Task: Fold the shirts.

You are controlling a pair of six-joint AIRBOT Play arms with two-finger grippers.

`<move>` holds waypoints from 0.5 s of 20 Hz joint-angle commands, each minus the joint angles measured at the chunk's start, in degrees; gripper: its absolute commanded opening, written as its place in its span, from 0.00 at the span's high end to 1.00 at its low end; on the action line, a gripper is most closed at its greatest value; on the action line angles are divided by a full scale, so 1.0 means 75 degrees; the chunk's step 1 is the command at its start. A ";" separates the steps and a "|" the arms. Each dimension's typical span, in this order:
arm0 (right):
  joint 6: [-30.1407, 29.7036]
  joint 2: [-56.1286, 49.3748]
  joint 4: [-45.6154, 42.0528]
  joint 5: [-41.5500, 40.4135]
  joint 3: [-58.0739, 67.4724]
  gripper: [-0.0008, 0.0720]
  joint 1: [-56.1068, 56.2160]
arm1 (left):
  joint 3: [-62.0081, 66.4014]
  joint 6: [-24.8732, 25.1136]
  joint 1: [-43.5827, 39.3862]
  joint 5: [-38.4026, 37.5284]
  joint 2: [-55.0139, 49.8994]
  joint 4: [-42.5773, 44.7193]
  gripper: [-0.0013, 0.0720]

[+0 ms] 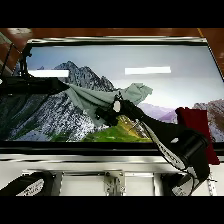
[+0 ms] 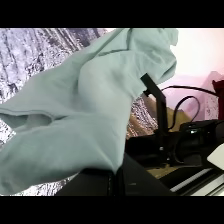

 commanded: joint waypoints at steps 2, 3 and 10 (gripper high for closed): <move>0.0959 -0.0216 -0.0015 -0.0597 -0.0006 0.33 0.0082 | 0.0009 0.0114 0.0003 0.0000 0.0006 -0.0283 0.93; 0.0962 -0.0248 0.0009 -0.0597 -0.0006 0.48 0.0087 | 0.0009 0.0114 0.0003 0.0000 0.0006 -0.0283 0.93; 0.0035 0.0181 -0.0545 -0.0350 -0.0003 0.90 -0.0076 | 0.0009 0.0560 0.0344 0.0006 0.0012 -0.0274 0.93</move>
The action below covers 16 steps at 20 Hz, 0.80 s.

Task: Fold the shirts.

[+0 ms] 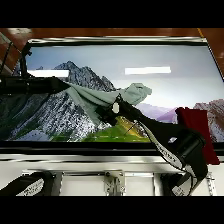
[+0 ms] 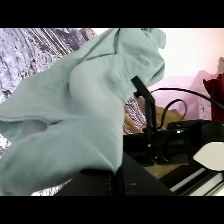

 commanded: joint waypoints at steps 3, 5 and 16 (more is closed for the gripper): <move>-0.2413 0.1311 -0.1032 0.0627 0.0009 0.90 -0.0382 | 0.0143 0.0831 0.0790 0.0061 0.0195 -0.0012 0.93; -0.3579 0.2538 -0.1763 0.1052 0.0114 0.90 -0.0635 | 0.0694 0.0831 0.1221 0.0134 0.0522 -0.0017 0.93; -0.2943 0.7973 -0.5697 0.3095 0.4339 0.90 -0.1821 | 0.3381 -0.1157 0.2917 0.3075 0.3579 -0.0160 0.93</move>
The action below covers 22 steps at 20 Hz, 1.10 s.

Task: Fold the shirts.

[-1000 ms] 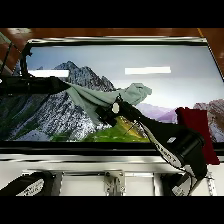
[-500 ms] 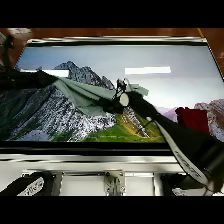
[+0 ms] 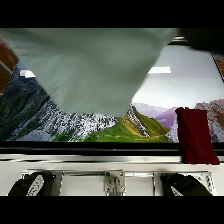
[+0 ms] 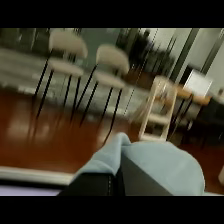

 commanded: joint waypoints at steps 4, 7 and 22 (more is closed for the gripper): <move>0.0323 0.0877 -0.0495 0.0874 0.0947 0.90 -0.0149 | 0.0254 -0.0469 0.0184 0.0635 0.1434 0.0029 0.93; 0.0315 0.0635 -0.0344 0.1419 0.0947 0.90 -0.0149 | 0.0248 -0.0460 0.0184 0.0029 0.1545 0.0309 0.93; 0.0417 -0.4526 -0.1714 0.1915 -0.0259 0.90 -0.0755 | -0.7018 0.1661 -0.0195 0.0332 -0.0052 -0.0589 0.93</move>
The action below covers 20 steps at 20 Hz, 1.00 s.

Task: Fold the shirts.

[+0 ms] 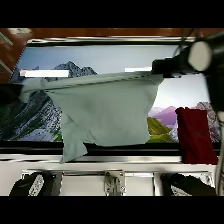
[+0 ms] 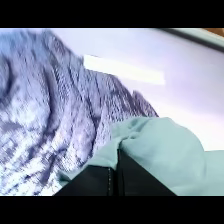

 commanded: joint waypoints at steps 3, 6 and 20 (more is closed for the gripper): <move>0.0973 -0.1795 0.0332 -0.1629 -0.0125 0.90 -0.0551 | -0.1262 0.1816 -0.1017 0.1416 -0.1711 -0.2087 0.93; 0.1189 -0.2101 0.0344 -0.2200 -0.0125 0.90 -0.0659 | -0.1259 0.2224 -0.1795 0.2014 -0.2489 -0.2314 0.93; -0.2261 -0.1565 0.1023 0.0659 0.0746 0.12 -0.2212 | 0.1078 -0.0015 0.2194 -0.2468 -0.3410 -0.0169 0.41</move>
